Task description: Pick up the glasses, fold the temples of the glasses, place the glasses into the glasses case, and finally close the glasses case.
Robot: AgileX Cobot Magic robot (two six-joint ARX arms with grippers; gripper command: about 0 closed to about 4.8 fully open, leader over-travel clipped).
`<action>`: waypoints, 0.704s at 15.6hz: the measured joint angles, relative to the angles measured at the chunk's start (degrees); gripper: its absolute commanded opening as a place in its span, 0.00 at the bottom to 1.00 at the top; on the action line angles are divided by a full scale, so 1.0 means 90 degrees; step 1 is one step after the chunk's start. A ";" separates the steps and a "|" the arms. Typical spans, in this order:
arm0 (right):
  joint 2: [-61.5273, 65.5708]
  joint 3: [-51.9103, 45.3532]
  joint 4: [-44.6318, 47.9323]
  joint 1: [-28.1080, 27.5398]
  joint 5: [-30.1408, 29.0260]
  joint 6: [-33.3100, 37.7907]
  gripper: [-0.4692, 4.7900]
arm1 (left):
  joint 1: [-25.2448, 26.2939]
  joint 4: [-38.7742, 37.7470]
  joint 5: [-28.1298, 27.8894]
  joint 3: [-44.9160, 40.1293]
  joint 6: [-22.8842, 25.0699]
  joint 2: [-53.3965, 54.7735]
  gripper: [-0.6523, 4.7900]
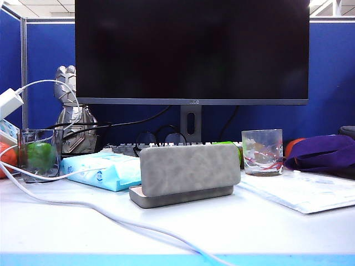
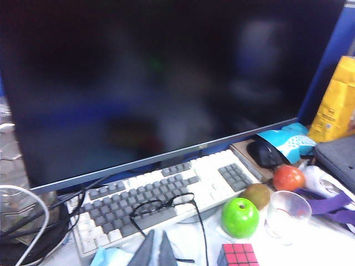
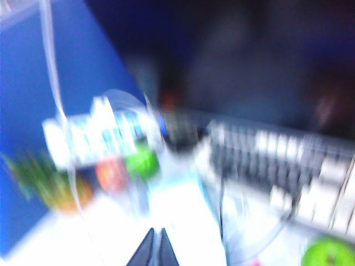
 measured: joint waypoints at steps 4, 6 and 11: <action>0.0627 0.0002 -0.0792 0.0491 0.1394 -0.0743 0.09 | 0.0000 0.0015 -0.0002 0.0000 -0.0005 0.0000 0.11; 0.0848 0.0000 -0.1137 0.0505 0.1581 -0.0765 0.09 | 0.0000 0.0015 0.0027 0.0000 -0.0005 0.0000 0.11; 0.1761 0.0002 -0.0253 0.0529 0.1416 0.0277 0.15 | 0.0000 0.0000 0.0712 0.0000 0.0015 0.0000 0.11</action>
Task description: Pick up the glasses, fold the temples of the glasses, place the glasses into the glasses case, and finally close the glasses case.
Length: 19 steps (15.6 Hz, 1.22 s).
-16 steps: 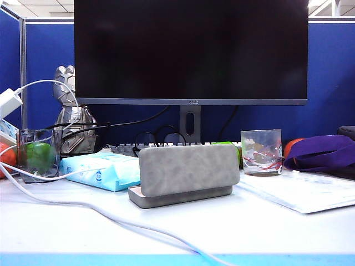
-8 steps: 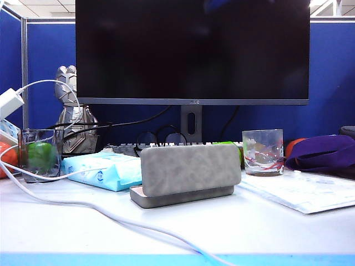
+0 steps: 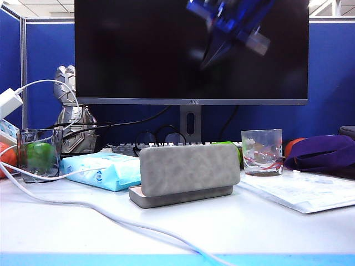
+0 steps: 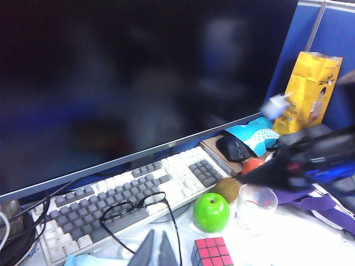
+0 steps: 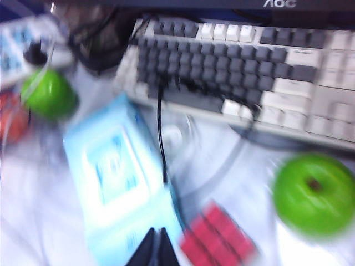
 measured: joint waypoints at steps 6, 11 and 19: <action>0.2040 0.0532 0.1005 0.0010 -0.0143 0.1562 0.58 | 0.0000 -0.0034 0.0005 0.0000 0.0000 0.0000 0.11; 0.2958 0.0998 0.1411 0.0010 -0.0138 0.2336 0.58 | 0.0000 -0.0109 0.0007 0.0000 0.0000 0.0000 0.11; 0.3366 0.1042 0.1566 0.0010 0.0165 0.2489 0.57 | 0.0000 -0.0168 0.0012 0.0000 0.0000 0.0000 0.11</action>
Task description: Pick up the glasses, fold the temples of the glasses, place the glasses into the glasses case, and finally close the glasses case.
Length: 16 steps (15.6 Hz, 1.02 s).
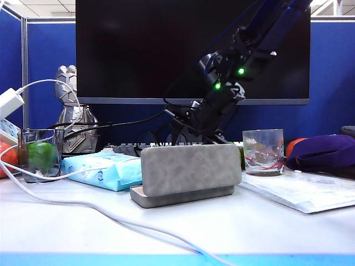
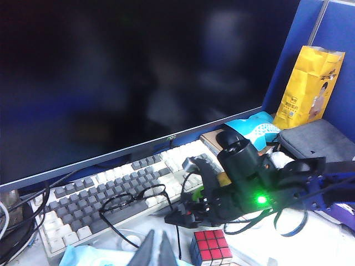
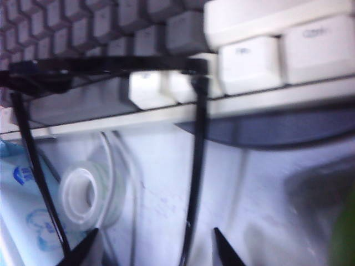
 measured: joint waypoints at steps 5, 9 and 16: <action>0.0311 -0.0017 0.0027 0.0002 -0.0046 0.0129 0.11 | 0.0000 -0.0010 0.0000 0.0000 0.0000 0.0002 0.11; 0.0308 0.0068 0.0029 -0.0005 -0.0066 0.0138 0.08 | 0.0000 -0.0012 0.0002 0.0000 0.0000 0.0000 0.11; -0.0515 0.0163 0.0160 -0.0002 -0.0284 -0.1066 0.08 | 0.0000 -0.0044 0.0002 0.0000 0.0000 0.0000 0.11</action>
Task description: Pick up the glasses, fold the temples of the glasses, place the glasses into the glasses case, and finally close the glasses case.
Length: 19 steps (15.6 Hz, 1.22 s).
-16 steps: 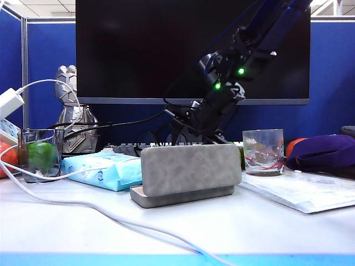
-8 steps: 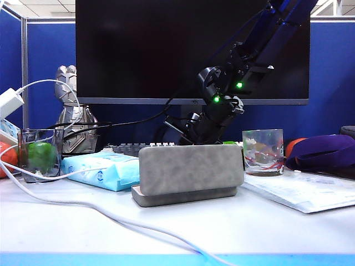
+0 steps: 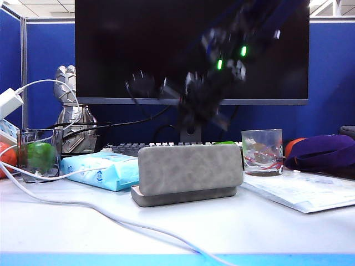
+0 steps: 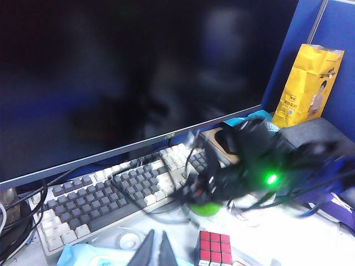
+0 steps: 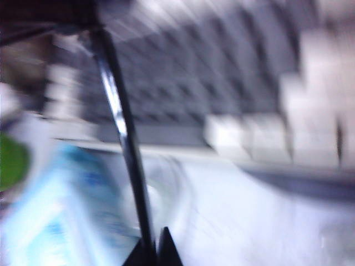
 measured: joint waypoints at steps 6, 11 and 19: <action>-0.1613 0.0000 0.0000 0.0000 -0.0913 -0.2395 0.08 | 0.0000 0.0488 0.0231 0.0000 -0.1404 -0.0002 0.11; -0.2844 0.0000 0.0012 0.0000 -0.2404 -0.3903 0.08 | 0.0000 0.0986 0.0481 0.0000 -0.3218 -0.0005 0.26; -0.3191 0.0002 0.0075 0.0355 -0.4556 -0.4677 0.08 | 0.0000 0.2645 0.2846 0.0010 -0.6409 0.0214 0.41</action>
